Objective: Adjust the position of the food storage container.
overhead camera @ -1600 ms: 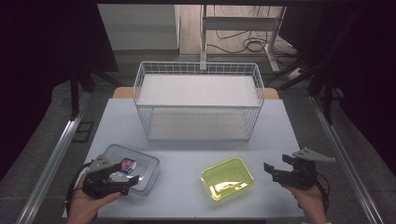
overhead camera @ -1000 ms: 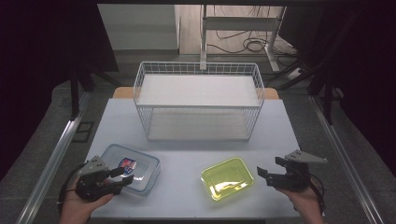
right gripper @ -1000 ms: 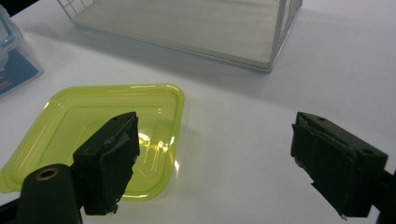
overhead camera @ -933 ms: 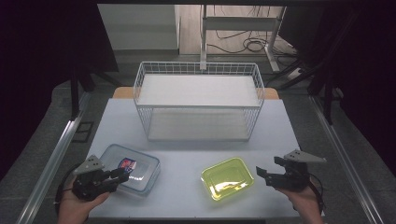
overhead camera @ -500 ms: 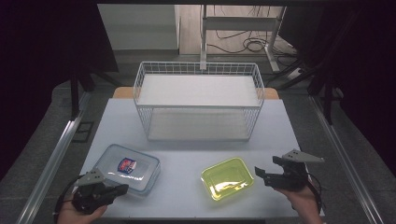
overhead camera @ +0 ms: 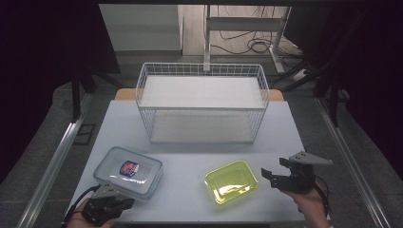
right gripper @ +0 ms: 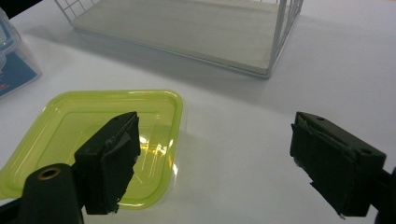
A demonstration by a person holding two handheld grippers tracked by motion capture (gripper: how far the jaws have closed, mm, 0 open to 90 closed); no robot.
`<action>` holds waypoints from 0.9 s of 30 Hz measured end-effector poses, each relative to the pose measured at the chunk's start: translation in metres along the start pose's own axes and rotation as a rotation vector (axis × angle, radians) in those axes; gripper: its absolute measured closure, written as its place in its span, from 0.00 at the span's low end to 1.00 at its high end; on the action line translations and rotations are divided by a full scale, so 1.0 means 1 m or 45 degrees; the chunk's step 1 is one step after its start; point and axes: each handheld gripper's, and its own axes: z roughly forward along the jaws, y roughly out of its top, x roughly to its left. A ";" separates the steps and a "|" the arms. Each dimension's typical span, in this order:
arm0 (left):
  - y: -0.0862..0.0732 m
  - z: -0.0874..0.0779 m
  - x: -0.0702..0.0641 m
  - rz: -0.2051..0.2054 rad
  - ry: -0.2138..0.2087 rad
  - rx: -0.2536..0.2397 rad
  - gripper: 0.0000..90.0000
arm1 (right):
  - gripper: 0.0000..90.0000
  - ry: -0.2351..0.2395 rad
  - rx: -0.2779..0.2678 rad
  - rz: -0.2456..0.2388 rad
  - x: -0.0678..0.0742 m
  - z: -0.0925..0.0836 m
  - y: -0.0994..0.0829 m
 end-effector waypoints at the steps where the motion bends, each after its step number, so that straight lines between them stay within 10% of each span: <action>1: 0.000 0.000 0.000 0.000 0.000 0.000 1.00 | 0.18 0.000 0.000 0.000 0.000 0.000 0.000; 27: 0.038 0.039 0.003 -0.037 -0.005 -0.025 1.00 | 0.19 0.078 -0.029 -0.104 0.034 0.002 0.013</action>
